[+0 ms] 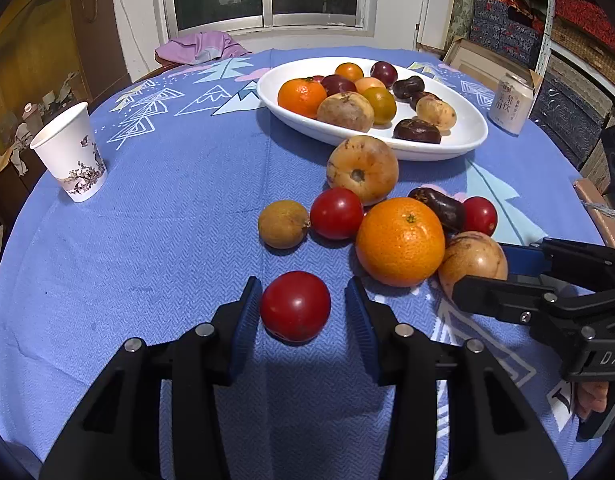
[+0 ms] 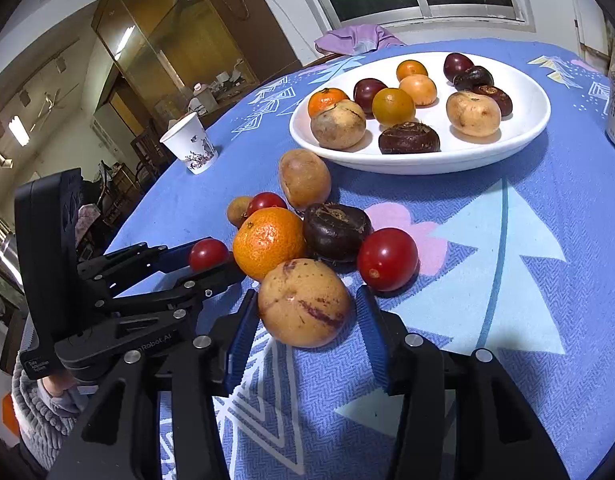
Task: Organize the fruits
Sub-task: 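Grasp a red tomato with the left tool while the right tool grasps a large tan speckled fruit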
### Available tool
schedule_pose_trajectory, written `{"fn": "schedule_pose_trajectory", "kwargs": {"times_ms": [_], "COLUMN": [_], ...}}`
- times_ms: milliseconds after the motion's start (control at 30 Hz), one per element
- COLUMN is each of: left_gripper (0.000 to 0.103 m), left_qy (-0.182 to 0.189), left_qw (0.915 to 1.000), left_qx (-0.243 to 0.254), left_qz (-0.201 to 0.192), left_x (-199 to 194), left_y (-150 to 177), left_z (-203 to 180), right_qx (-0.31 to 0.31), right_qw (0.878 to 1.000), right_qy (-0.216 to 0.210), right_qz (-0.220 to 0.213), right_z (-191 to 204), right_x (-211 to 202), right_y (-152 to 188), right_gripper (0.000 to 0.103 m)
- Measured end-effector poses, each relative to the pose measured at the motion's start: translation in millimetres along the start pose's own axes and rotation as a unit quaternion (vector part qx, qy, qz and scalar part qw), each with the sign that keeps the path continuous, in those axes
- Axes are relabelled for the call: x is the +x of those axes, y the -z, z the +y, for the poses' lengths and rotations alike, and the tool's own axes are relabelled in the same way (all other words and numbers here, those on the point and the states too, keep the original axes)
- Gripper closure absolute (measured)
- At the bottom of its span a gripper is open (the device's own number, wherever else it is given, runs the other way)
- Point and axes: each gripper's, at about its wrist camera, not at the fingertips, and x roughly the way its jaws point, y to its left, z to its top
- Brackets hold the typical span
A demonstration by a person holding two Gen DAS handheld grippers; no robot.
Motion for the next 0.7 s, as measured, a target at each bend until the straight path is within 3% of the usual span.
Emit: {"fn": "schedule_pose_trajectory", "kwargs": {"times_ms": [333,400,600,700], "left_gripper": [0.059,0.069,0.072,0.072], "left_qy": [-0.001,-0.01,-0.016,0.006], "left_qw": [1.0,0.9999,0.9984,0.9965], "left_qx": [0.0,0.001,0.007,0.0], "left_qz": [-0.002,-0.007,-0.053,-0.083], "left_x": [-0.6,-2.6,-22.6,-40.8], "left_y": [0.4,1.0,2.7,1.0], "left_z": [-0.2,-0.7,-2.9,-0.8], "right_qx": [-0.01,-0.014,-0.028,-0.036], "right_qw": [1.0,1.0,0.999,0.996], "right_qy": [0.021,0.02,0.018,0.015], "right_qz": [-0.002,-0.006,-0.041,-0.074], "right_z": [6.7,9.0,12.4,15.2], "right_x": [0.8,-0.8,-19.2,-39.9], "right_y": [0.2,0.7,3.1,2.0], "right_gripper": [0.058,0.058,0.058,0.058]}}
